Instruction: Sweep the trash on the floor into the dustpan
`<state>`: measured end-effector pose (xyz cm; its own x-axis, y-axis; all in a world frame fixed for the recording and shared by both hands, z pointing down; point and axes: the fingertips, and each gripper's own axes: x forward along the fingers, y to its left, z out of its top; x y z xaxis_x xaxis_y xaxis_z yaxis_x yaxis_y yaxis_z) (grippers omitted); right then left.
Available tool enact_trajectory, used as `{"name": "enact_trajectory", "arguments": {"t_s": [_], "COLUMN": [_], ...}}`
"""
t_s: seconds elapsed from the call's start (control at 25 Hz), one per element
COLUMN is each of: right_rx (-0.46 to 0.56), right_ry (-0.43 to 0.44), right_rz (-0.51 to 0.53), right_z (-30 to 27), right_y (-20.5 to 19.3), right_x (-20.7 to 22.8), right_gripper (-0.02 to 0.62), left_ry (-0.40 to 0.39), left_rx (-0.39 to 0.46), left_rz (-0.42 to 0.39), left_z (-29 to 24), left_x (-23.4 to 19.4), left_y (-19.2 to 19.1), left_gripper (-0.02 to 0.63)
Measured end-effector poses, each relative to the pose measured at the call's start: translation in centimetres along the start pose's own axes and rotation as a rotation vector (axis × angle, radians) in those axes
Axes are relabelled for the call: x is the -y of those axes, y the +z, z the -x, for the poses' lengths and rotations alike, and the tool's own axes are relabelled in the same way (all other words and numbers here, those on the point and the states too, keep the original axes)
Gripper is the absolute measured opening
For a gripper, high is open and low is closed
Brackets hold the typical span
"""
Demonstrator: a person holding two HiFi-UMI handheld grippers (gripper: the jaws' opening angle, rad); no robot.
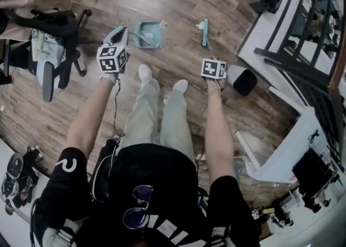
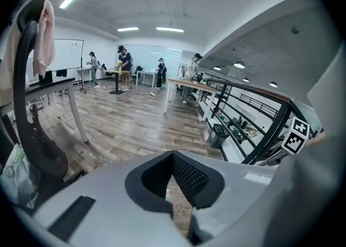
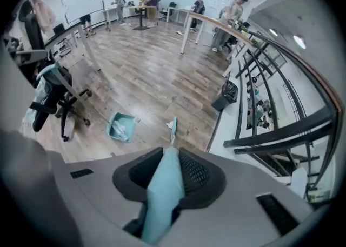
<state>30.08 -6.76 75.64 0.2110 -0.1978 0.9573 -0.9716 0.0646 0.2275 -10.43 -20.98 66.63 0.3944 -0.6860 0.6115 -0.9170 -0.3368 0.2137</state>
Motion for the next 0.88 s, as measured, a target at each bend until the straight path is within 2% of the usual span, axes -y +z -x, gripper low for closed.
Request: {"name": "enact_trajectory", "arguments": {"t_s": [0.2, 0.4, 0.64, 0.88], "right_rx": [0.026, 0.034, 0.029, 0.018], "right_ry": [0.045, 0.074, 0.127, 0.198], "right_rz": [0.165, 0.237, 0.21, 0.201], "right_z": [0.3, 1.5, 2.7, 3.9], "right_y": [1.5, 1.5, 2.1, 2.3], "right_x": [-6.2, -10.8, -13.8, -16.8], "right_gripper": [0.085, 0.086, 0.089, 0.089], "left_ry": [0.014, 0.024, 0.047, 0.022], "left_rx": [-0.007, -0.047, -0.129, -0.134], "left_rz": [0.02, 0.033, 0.039, 0.02], "left_z": [-0.3, -0.1, -0.6, -0.9], "left_x": [-2.6, -4.0, -5.4, -5.8], "left_y": [0.2, -1.1, -3.1, -3.0], "left_gripper": [-0.002, -0.002, -0.002, -0.002]}}
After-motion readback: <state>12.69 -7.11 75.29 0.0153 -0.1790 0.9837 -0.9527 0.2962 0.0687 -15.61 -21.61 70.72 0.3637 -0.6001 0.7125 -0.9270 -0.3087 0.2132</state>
